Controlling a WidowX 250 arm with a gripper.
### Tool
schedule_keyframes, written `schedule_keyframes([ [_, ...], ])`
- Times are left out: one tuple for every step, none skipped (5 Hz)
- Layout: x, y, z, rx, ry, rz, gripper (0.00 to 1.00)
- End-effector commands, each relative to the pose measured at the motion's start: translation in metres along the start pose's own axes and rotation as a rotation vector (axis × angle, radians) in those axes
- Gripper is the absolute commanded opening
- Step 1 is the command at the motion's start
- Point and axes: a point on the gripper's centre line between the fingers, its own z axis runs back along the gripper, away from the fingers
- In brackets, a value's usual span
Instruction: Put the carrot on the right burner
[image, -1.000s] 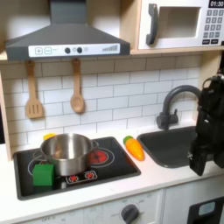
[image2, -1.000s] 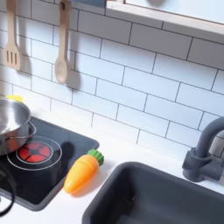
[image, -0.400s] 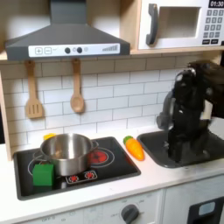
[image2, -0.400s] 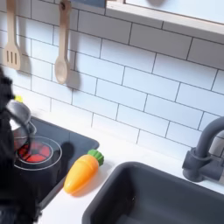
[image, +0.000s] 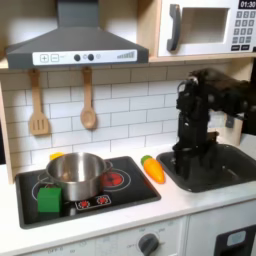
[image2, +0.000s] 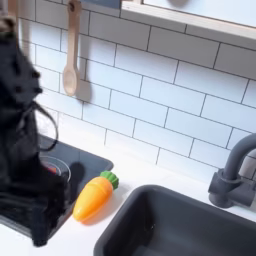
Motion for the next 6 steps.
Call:
schedule_keyframes([
  [0.026, 0.003, -0.019, 0.019, 0.057, 0.037, 1.00],
  [0.037, 0.010, -0.028, 0.021, 0.076, 0.058, 1.00],
  [0.044, 0.010, -0.032, 0.030, 0.075, 0.047, 1.00],
  [0.050, 0.016, -0.035, 0.031, 0.054, 0.077, 1.00],
  [0.056, 0.012, -0.040, 0.033, 0.063, 0.062, 1.00],
  [0.062, 0.008, -0.041, 0.019, 0.059, 0.066, 1.00],
])
